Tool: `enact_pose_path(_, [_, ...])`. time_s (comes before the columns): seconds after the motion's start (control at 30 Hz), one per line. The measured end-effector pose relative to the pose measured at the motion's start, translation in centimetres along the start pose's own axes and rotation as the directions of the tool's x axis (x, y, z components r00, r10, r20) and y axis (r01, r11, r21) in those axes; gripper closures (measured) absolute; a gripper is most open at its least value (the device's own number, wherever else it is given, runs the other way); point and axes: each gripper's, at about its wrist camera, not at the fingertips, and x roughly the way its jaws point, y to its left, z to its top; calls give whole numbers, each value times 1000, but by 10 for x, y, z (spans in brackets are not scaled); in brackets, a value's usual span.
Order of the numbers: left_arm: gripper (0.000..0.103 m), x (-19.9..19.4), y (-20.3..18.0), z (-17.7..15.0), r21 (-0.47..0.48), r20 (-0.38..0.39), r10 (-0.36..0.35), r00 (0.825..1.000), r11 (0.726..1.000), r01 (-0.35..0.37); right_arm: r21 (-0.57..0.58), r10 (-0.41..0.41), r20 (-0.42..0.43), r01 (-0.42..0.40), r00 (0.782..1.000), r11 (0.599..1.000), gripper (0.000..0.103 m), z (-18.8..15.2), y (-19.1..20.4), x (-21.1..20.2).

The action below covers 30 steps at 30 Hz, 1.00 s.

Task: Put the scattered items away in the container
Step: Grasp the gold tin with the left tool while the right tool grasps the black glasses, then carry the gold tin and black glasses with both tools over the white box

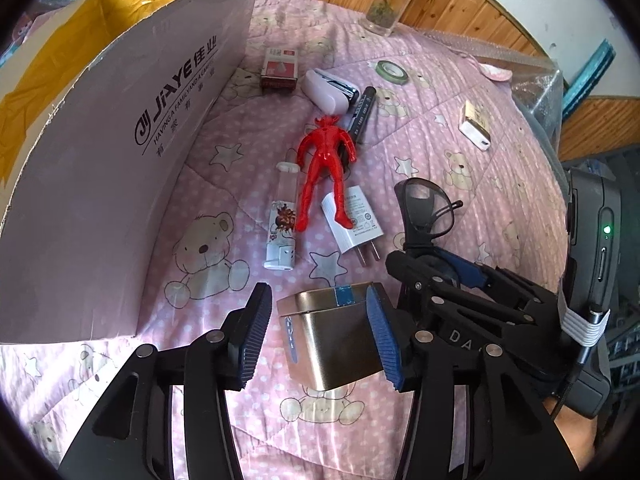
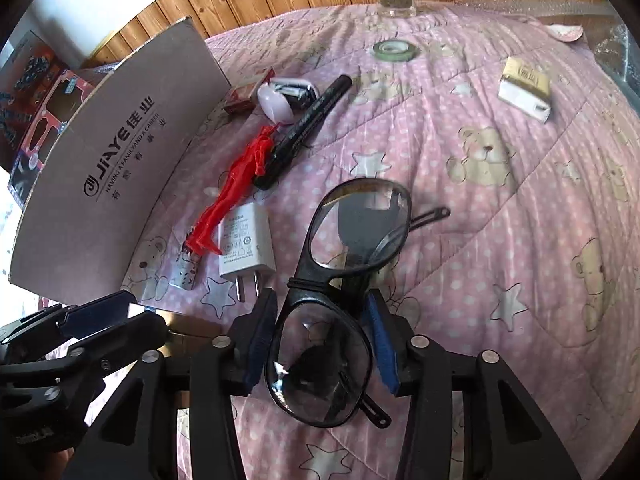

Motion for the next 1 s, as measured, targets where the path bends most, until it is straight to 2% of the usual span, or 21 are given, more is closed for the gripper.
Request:
enact_pose_path(0.2, [47, 9, -12, -11, 45, -8, 52, 999, 998, -51, 31, 37, 2, -37, 999, 999, 55, -2, -7, -2])
enact_pose_path(0.4, [48, 18, -7, -15, 19, 7, 59, 998, 998, -59, 30, 50, 1, -50, 999, 998, 57, -3, -11, -4])
enact_pose_path(0.83, [51, -5, -27, -20, 61, 61, 77, 995, 995, -81, 75, 132, 35, -134, 991, 988, 59, -5, -16, -18])
enact_pose_path(1.0, [51, -16, -36, -20, 83, 88, 106, 990, 990, -113, 97, 149, 56, -154, 987, 983, 59, -6, -25, -25])
